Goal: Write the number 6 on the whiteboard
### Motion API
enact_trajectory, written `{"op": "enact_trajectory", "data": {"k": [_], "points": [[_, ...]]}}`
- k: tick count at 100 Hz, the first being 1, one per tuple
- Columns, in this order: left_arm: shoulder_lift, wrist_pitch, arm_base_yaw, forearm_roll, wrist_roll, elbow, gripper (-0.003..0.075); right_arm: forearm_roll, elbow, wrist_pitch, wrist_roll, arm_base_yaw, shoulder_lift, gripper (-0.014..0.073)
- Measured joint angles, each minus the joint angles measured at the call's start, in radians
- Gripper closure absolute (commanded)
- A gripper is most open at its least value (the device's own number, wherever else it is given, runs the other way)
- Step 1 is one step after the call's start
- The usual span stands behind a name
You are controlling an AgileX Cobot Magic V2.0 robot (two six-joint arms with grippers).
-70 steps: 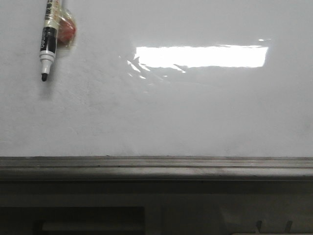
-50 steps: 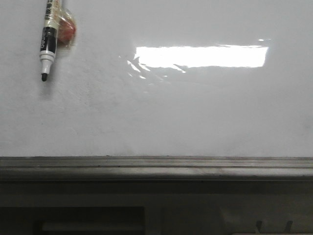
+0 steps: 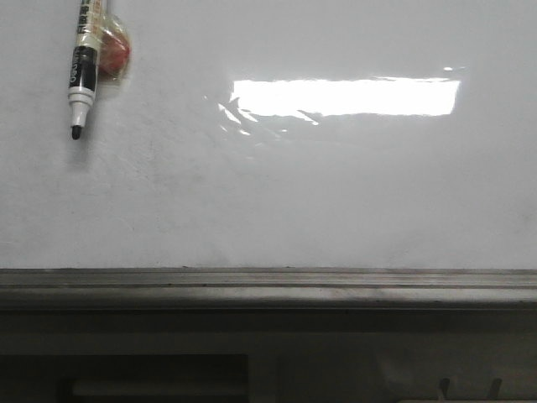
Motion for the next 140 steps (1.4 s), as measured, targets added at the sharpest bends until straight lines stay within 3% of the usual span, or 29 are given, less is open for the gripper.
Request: {"op": "enact_trajectory", "data": {"k": [25, 38, 74, 92, 103, 121, 140], "points": [[0.0, 0.0, 0.0, -0.001, 0.0, 0.0, 0.074, 0.0, 0.0, -0.009, 0.0, 0.0, 0.0, 0.0659], [0.0, -0.002, 0.0, -0.053, 0.0, 0.0, 0.074, 0.065, 0.0, -0.041, 0.0, 0.0, 0.0, 0.0659], [0.0, -0.065, 0.0, -0.588, 0.0, 0.0, 0.074, 0.568, 0.0, -0.116, 0.0, 0.0, 0.0, 0.0658], [0.0, -0.118, 0.0, -0.767, 0.0, 0.0, 0.0741, 0.643, -0.002, -0.082, 0.0, 0.0, 0.0, 0.0652], [0.0, -0.065, 0.0, -0.749, 0.0, -0.018, 0.0741, 0.628, -0.044, 0.0, 0.0, 0.0, 0.019, 0.0643], [0.113, 0.146, 0.0, -0.53, 0.007, -0.189, 0.074, 0.578, -0.182, 0.147, 0.0, 0.0, 0.207, 0.0643], [0.349, 0.371, 0.0, -0.442, 0.161, -0.386, 0.0739, 0.551, -0.341, 0.253, 0.0, 0.0, 0.449, 0.0641]]}}
